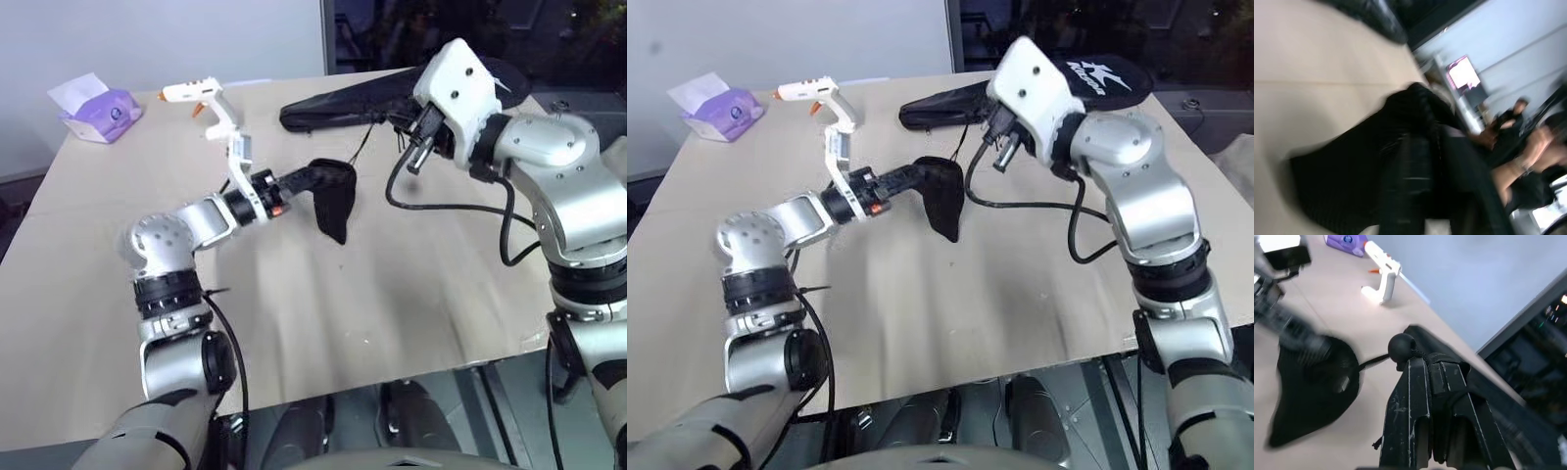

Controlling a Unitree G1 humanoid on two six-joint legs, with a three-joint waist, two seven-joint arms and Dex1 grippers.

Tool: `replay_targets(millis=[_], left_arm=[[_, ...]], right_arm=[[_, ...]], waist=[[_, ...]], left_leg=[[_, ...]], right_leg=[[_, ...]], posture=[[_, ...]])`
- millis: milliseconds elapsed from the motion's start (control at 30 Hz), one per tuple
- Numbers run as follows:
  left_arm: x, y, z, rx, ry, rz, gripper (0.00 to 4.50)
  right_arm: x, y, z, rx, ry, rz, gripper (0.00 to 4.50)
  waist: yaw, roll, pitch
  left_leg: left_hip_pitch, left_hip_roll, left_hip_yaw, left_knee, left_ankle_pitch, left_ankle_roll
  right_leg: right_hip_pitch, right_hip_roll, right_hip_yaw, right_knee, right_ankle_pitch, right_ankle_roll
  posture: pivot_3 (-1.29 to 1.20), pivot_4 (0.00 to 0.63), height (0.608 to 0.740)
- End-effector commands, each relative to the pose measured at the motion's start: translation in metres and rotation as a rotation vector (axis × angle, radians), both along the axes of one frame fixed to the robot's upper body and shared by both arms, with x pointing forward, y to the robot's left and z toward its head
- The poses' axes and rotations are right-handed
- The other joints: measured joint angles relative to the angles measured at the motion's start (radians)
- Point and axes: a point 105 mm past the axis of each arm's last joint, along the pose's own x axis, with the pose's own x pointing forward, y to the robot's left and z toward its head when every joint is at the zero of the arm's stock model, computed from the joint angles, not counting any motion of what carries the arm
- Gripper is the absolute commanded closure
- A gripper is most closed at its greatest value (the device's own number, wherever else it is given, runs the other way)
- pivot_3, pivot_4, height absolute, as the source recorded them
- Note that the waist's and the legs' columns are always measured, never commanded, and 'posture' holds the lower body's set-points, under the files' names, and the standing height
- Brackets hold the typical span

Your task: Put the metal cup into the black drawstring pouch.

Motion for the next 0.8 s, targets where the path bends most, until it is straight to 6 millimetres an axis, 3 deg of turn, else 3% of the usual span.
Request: replay_targets(millis=[33, 100, 267, 367, 567, 667, 800], left_arm=[[-0.008, -0.006, 0.025, 0.100, -0.199, -0.019, 1.76], [-0.014, -0.011, 0.032, 0.163, -0.303, -0.046, 1.05], [-0.027, -0.038, 0.068, 0.230, -0.554, -0.136, 1.05], [-0.025, -0.052, 0.081, 0.248, -0.633, -0.144, 1.05], [-0.018, -0.071, 0.077, 0.293, -0.670, -0.204, 1.05], [-0.017, -0.074, 0.074, 0.293, -0.663, -0.230, 2.21], [-0.013, -0.077, 0.080, 0.260, -0.670, -0.220, 4.17]], right_arm=[[-0.012, 0.006, 0.026, -0.041, -0.104, 0.047, 4.50], [-0.013, 0.008, 0.026, -0.073, -0.112, 0.064, 4.50], [-0.014, 0.009, 0.021, -0.202, -0.147, 0.076, 4.50], [-0.014, 0.009, 0.018, -0.247, -0.156, 0.085, 4.50], [-0.017, 0.010, 0.014, -0.309, -0.173, 0.099, 4.50], [-0.018, 0.010, 0.015, -0.311, -0.175, 0.096, 4.50], [-0.020, 0.008, 0.015, -0.316, -0.168, 0.087, 4.50]], waist=[[0.002, 0.000, 0.000], [0.008, 0.000, 0.000], [0.019, 0.000, 0.000], [0.022, 0.000, 0.000], [0.014, 0.000, 0.000], [0.012, 0.000, 0.000], [0.016, 0.000, 0.000]], left_leg=[[0.000, 0.000, 0.000, 0.000, 0.000, 0.000], [0.000, 0.000, 0.001, -0.001, 0.000, 0.000], [0.000, 0.000, 0.000, -0.001, 0.000, 0.000], [-0.001, 0.000, 0.000, -0.001, 0.000, 0.000], [-0.001, 0.000, 0.000, -0.003, 0.000, 0.000], [-0.001, 0.000, 0.000, -0.003, 0.000, 0.000], [-0.001, 0.000, 0.000, -0.003, 0.000, 0.000]], right_leg=[[0.000, 0.000, 0.000, 0.000, 0.000, 0.000], [0.000, 0.000, 0.001, -0.001, 0.000, 0.000], [0.001, 0.000, 0.000, -0.002, 0.000, 0.000], [0.001, 0.000, -0.001, -0.003, 0.000, 0.000], [0.001, 0.000, -0.001, -0.004, 0.000, 0.000], [0.000, 0.000, 0.000, -0.004, 0.000, 0.000], [0.000, 0.000, -0.001, -0.005, 0.000, 0.000]], posture=[[0.00, 0.150, 0.740], [0.00, 0.150, 0.740], [0.00, 0.150, 0.740], [0.00, 0.150, 0.740], [0.00, 0.150, 0.740], [0.00, 0.150, 0.740], [0.00, 0.150, 0.740]])
